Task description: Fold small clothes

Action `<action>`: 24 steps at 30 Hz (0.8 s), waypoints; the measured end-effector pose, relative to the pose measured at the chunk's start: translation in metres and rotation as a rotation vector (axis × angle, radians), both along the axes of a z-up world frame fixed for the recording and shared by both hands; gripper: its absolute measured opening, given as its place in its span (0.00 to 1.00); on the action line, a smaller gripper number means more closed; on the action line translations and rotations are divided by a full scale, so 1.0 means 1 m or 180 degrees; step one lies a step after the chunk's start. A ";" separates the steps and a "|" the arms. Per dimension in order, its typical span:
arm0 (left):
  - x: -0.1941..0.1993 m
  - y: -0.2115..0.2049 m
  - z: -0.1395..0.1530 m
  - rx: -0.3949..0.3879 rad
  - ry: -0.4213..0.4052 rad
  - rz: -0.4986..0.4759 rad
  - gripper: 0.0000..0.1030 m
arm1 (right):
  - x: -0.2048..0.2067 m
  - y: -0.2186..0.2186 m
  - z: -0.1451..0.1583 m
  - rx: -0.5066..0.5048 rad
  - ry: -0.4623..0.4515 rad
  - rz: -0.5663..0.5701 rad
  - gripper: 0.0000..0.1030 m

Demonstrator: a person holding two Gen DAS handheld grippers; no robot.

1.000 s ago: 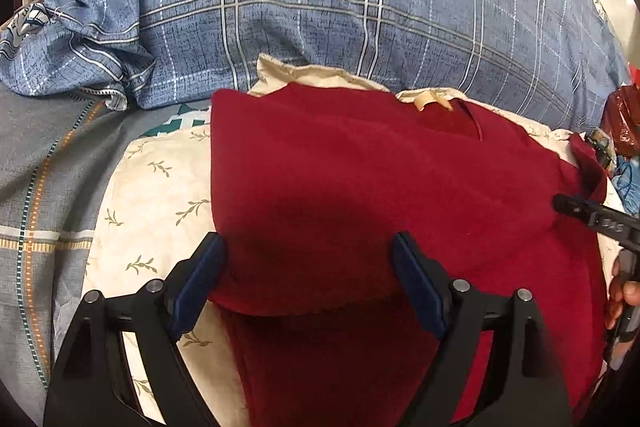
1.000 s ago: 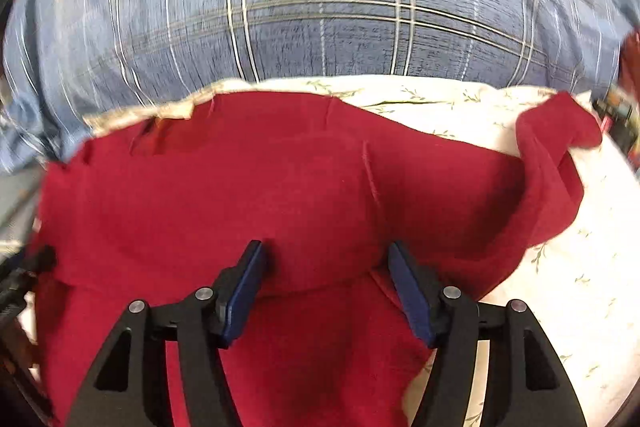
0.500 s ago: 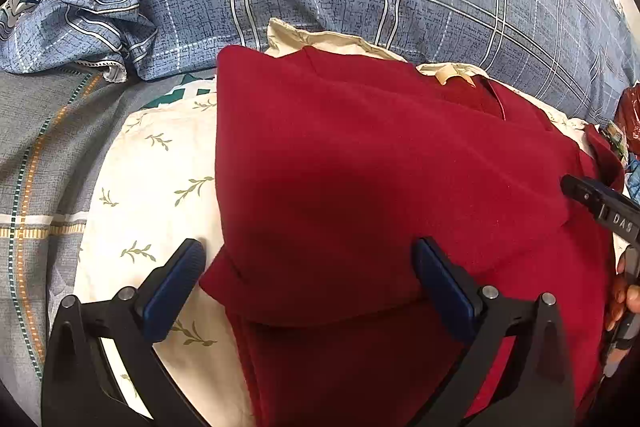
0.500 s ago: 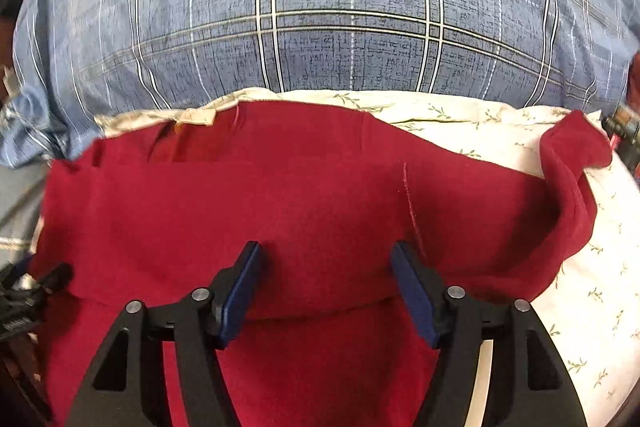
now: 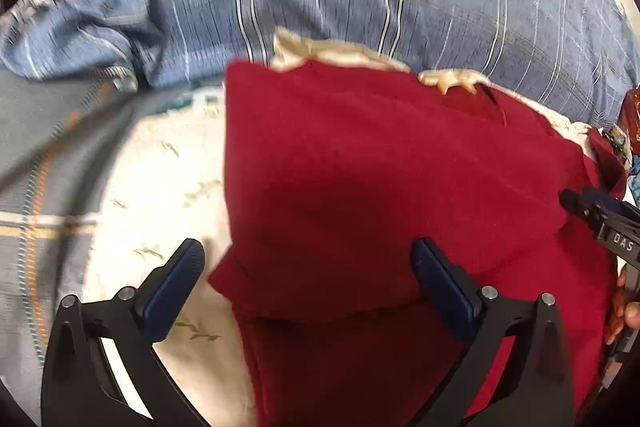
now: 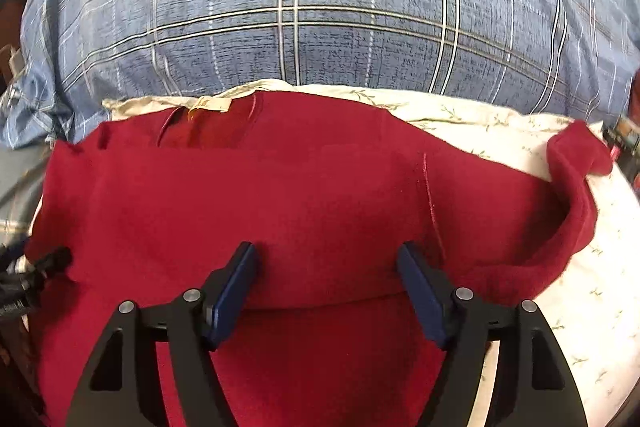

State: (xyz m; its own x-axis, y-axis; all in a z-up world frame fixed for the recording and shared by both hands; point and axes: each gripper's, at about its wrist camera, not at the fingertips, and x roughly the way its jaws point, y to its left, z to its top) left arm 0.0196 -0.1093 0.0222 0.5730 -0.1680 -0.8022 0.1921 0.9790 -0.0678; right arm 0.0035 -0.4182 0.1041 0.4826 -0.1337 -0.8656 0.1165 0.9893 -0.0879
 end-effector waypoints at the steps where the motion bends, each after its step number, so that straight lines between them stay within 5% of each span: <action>1: -0.004 -0.002 0.007 0.0032 -0.0134 -0.0022 1.00 | -0.003 -0.002 0.006 0.0090 -0.0011 -0.0007 0.72; 6: -0.022 -0.012 0.034 0.0084 -0.0590 -0.0207 1.00 | -0.017 -0.036 0.039 0.0301 -0.0289 -0.0240 0.72; 13: -0.014 -0.012 0.027 -0.0034 -0.0429 -0.0224 1.00 | -0.015 -0.106 0.059 0.0449 -0.0330 -0.0689 0.72; 18: -0.009 0.004 0.025 -0.0287 -0.0368 -0.0041 1.00 | 0.015 -0.155 0.073 0.0192 -0.0417 -0.1122 0.74; 24: -0.008 0.006 0.017 -0.0275 -0.0283 -0.0004 1.00 | 0.068 -0.224 0.052 -0.0239 -0.0088 -0.1470 0.75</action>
State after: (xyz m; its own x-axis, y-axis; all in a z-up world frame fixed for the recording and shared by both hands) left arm 0.0118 -0.1033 0.0394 0.6411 -0.2351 -0.7306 0.2025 0.9700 -0.1345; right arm 0.0715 -0.6418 0.1560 0.3804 -0.4017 -0.8330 0.5466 0.8243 -0.1479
